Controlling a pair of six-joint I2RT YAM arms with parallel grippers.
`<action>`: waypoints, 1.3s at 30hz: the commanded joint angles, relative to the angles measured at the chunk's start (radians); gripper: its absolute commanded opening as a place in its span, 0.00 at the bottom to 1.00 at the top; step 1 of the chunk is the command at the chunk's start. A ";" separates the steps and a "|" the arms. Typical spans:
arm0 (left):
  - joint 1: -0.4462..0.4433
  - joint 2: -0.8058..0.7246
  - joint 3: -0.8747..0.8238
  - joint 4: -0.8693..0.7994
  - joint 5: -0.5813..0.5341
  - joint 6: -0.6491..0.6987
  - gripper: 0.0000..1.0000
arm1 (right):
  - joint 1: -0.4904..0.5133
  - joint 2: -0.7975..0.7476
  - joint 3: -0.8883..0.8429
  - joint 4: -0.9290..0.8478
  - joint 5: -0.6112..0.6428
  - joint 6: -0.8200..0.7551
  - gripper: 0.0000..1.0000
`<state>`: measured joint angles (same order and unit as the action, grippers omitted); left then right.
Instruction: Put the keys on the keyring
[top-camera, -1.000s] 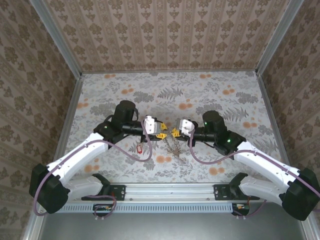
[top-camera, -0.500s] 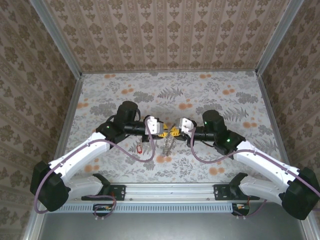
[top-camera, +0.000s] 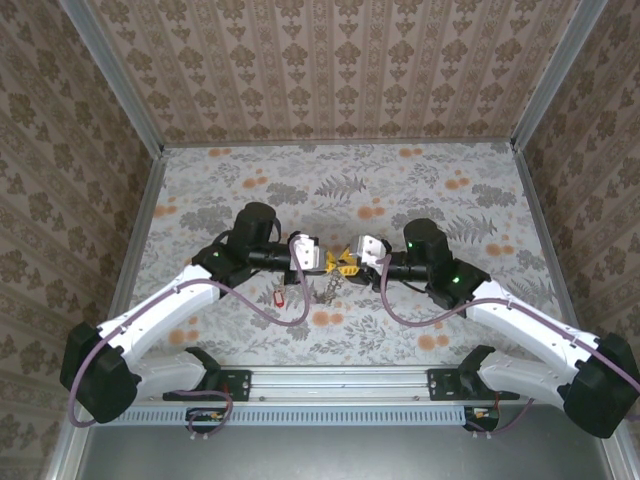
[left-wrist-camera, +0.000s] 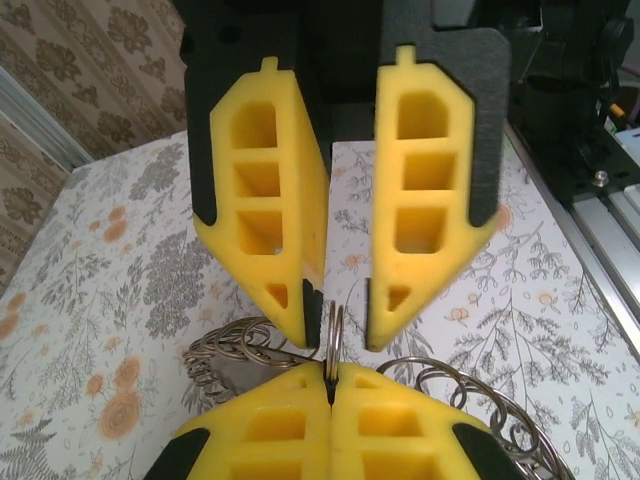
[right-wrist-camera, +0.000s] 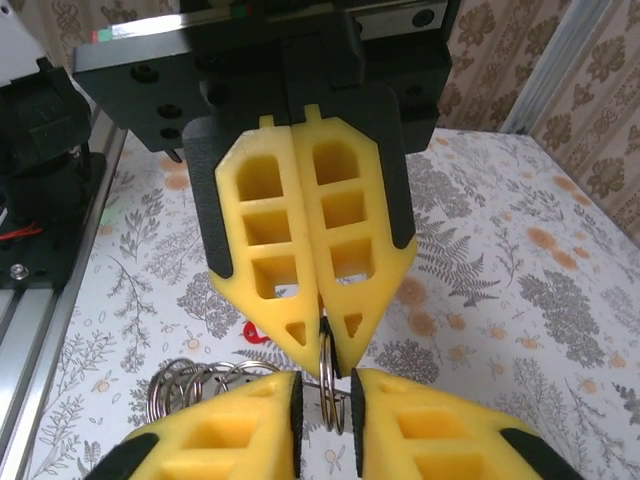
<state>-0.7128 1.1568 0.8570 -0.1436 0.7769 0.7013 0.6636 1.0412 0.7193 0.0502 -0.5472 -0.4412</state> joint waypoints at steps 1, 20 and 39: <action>0.005 -0.044 -0.022 0.120 0.086 -0.061 0.00 | 0.005 -0.057 -0.012 0.040 -0.018 0.014 0.28; 0.028 -0.034 -0.067 0.424 0.262 -0.310 0.00 | 0.001 -0.181 -0.186 0.319 0.037 0.178 0.25; 0.000 0.004 -0.044 0.432 0.260 -0.344 0.00 | -0.025 -0.172 -0.166 0.364 -0.045 0.198 0.20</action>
<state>-0.7017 1.1614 0.7849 0.2363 1.0176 0.3798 0.6411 0.8677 0.5224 0.3870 -0.5591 -0.2501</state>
